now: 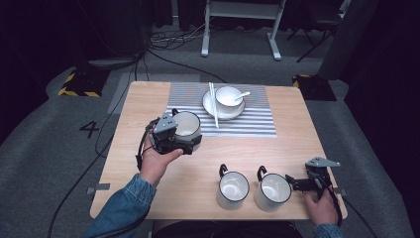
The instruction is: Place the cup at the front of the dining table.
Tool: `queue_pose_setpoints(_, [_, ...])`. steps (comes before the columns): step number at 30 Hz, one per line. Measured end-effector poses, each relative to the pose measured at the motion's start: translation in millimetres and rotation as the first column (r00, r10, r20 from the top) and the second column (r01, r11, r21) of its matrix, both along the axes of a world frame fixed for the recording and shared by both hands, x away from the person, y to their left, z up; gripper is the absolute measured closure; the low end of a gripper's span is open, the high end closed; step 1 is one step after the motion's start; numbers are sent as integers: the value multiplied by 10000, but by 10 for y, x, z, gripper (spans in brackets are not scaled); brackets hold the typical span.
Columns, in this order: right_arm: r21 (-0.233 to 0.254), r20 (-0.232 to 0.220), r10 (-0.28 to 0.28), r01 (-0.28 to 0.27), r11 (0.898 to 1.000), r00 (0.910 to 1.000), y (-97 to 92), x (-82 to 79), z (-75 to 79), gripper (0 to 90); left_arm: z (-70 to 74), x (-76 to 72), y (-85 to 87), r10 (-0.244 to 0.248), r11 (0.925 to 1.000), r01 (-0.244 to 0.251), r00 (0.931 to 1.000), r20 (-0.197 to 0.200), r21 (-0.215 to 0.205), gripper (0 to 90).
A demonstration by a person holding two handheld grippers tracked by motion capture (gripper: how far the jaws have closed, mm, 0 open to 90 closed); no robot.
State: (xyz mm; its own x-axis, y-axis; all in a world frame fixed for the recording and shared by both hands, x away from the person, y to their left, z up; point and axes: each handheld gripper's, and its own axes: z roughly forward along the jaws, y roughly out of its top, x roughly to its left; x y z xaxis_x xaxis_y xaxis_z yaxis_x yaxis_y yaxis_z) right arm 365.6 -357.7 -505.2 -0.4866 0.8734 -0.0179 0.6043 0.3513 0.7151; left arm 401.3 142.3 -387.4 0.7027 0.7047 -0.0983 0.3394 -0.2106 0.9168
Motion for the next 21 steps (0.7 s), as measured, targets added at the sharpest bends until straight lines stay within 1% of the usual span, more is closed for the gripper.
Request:
queue_pose_setpoints(1, [0,0,0,0,10000,10000,0,0,0,4,-10,29,-18,174,9996,-172,9998,104,-210,29])
queue_pose_setpoints(2, [0,1,1,-1,10000,10000,0,0,0,4,4,72,-10,199,9998,-197,9996,202,-105,29])
queue_pose_setpoints(3, [-2,1,1,-1,10000,10000,0,0,0,4,19,122,-20,214,9997,-213,9997,77,-154,29])
queue_pose_setpoints(4, [0,2,2,-2,10000,10000,0,0,0,4,26,155,-22,213,9997,-211,9997,122,-118,29])
queue_pose_setpoints(5, [1,-2,-2,2,10000,10000,0,0,0,4,30,190,-31,323,9994,-321,9992,256,-102,29])
queue_pose_setpoints(6, [-2,0,-1,1,10000,10000,0,0,0,4,44,221,-32,247,9996,-246,9996,143,-102,29])
queue_pose_setpoints(7, [-2,-1,-2,2,10000,10000,0,0,0,4,48,262,-38,308,9995,-305,9991,304,-104,29])
queue_pose_setpoints(8, [7,-23,-27,27,10000,10000,2,-2,1,4,54,293,-48,361,9991,-354,9989,305,-236,29])
queue_pose_setpoints(10, [-2,2,-10,10,10000,10000,0,-1,0,4,76,360,-44,376,9992,-370,9985,396,-163,29])
queue_pose_setpoints(11, [-2,0,-9,9,10000,10000,0,-1,0,4,71,398,-60,526,9981,-507,9970,567,-351,29])
queue_pose_setpoints(12, [2,-2,-13,13,10000,10000,1,-1,0,4,78,429,-60,549,9981,-532,9967,601,-302,29])
queue_pose_setpoints(13, [-2,-2,-12,12,10000,10000,0,-1,0,4,88,461,-55,553,9983,-541,9966,615,-212,29])
queue_pose_setpoints(14, [-2,0,-9,9,10000,10000,0,0,0,4,99,490,-57,562,9982,-551,9971,511,-217,29])
queue_pose_setpoints(15, [1,1,-10,10,10000,10000,0,0,0,4,104,528,-52,537,9985,-531,9969,575,-122,29])
queue_pose_setpoints(16, [31,-7,-66,66,10000,10000,6,-1,1,4,106,563,-57,628,9980,-621,9962,612,-127,29])
queue_pose_setpoints(17, [28,-9,-63,63,10000,10000,5,0,1,4,115,603,-48,574,9983,-579,9966,595,58,29])
queue_pose_setpoints(18, [31,1,-80,80,10000,10000,7,0,0,4,114,645,-47,584,9982,-589,9963,626,60,29])
queue_pose_setpoints(19, [28,5,-78,78,10000,10000,7,0,0,4,114,645,-47,584,9982,-589,9963,626,60,28])
queue_pose_setpoints(20, [30,-10,-68,68,10000,10000,6,0,1,4,102,730,-37,601,9982,-599,9963,608,-58,29])
queue_pose_setpoints(21, [28,2,-81,81,10000,10000,7,0,0,4,92,768,-32,578,9982,-572,9974,425,-159,28])
